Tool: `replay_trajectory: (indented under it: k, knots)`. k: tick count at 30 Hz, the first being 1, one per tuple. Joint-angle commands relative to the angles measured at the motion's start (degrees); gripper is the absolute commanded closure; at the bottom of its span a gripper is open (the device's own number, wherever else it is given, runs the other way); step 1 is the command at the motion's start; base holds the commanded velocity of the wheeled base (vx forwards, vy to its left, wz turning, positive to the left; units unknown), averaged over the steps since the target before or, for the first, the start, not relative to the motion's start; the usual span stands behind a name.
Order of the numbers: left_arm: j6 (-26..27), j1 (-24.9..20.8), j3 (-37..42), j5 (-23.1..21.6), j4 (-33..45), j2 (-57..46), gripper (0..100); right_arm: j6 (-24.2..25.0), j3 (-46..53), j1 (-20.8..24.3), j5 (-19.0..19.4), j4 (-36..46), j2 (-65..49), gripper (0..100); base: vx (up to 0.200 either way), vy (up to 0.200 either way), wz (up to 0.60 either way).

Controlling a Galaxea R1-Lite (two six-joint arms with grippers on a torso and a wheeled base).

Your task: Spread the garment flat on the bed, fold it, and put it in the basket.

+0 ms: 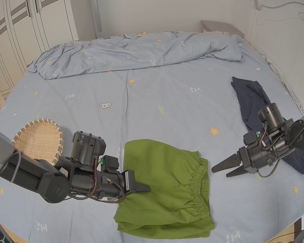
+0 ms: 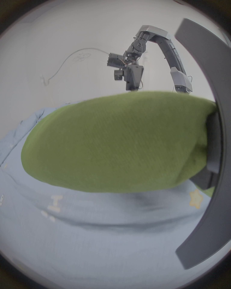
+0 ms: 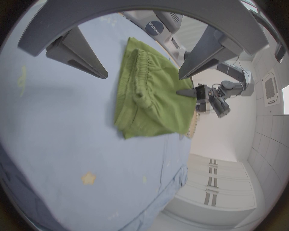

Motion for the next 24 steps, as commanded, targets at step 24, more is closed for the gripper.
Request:
replay_trajectory:
  k: [24]
  knots:
    - [6.37,7.3,-13.12,1.88,16.38,-6.29,100,-3.09,-1.43,-6.42,-0.06,-0.11,-5.48,0,0.0,0.108,0.0]
